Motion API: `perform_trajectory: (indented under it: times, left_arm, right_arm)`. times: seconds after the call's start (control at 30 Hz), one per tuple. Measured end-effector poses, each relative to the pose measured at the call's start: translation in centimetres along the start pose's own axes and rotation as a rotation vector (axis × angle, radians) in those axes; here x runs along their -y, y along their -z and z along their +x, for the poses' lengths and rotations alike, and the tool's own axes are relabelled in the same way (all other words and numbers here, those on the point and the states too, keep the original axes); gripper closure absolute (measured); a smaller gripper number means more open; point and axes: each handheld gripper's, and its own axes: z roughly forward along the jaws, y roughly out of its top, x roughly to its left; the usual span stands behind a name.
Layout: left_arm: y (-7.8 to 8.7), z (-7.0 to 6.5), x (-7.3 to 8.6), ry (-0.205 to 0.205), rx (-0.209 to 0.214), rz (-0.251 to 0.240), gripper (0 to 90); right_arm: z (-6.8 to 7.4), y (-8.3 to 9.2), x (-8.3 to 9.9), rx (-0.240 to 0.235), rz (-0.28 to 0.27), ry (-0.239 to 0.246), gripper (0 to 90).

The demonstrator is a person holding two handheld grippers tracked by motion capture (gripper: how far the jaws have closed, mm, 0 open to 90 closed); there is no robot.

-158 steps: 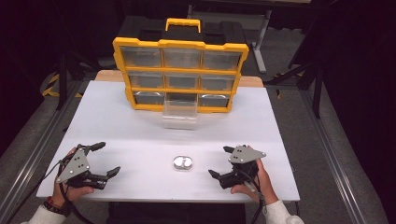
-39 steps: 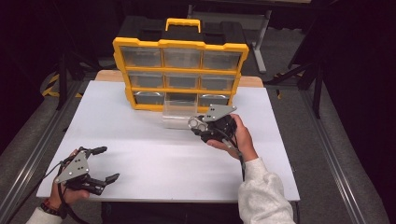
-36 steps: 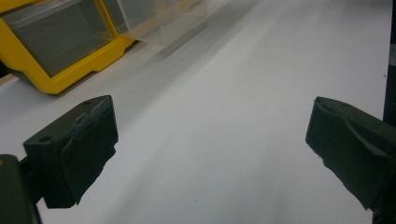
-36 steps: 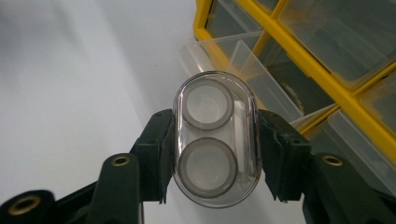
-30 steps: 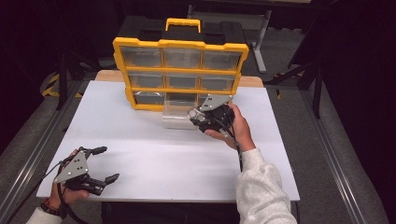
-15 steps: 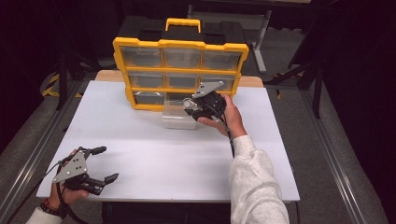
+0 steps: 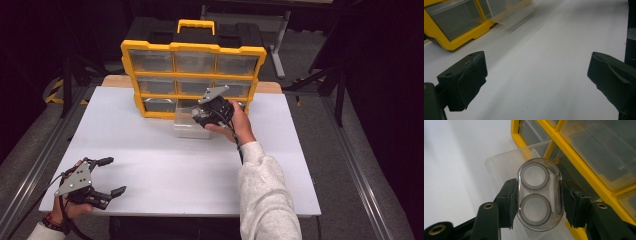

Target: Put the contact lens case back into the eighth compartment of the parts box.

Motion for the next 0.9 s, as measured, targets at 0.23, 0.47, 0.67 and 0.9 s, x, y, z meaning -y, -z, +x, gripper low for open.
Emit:
perform_trajectory:
  times: [0.23, 0.47, 0.67, 0.9]
  left_arm:
    - [0.1, 0.0, 0.0, -0.002, 0.0, -0.003, 3.6]
    - [0.2, 0.0, 0.0, 0.001, 0.0, 0.0, 3.6]
    - [0.2, 0.0, 0.0, 0.005, -0.007, -0.005, 3.4]
    - [0.2, 0.0, 0.0, 0.004, -0.006, -0.002, 3.6]
  right_arm:
    - [0.0, -1.0, 0.0, -0.007, 0.022, -0.004, 49.5]
    - [-0.3, -1.2, 0.2, -0.01, 0.017, -0.014, 49.5]
    - [-0.5, -1.2, 0.4, -0.009, 0.024, -0.023, 49.4]
    - [-0.4, -1.3, 0.4, -0.008, 0.028, -0.023, 49.4]
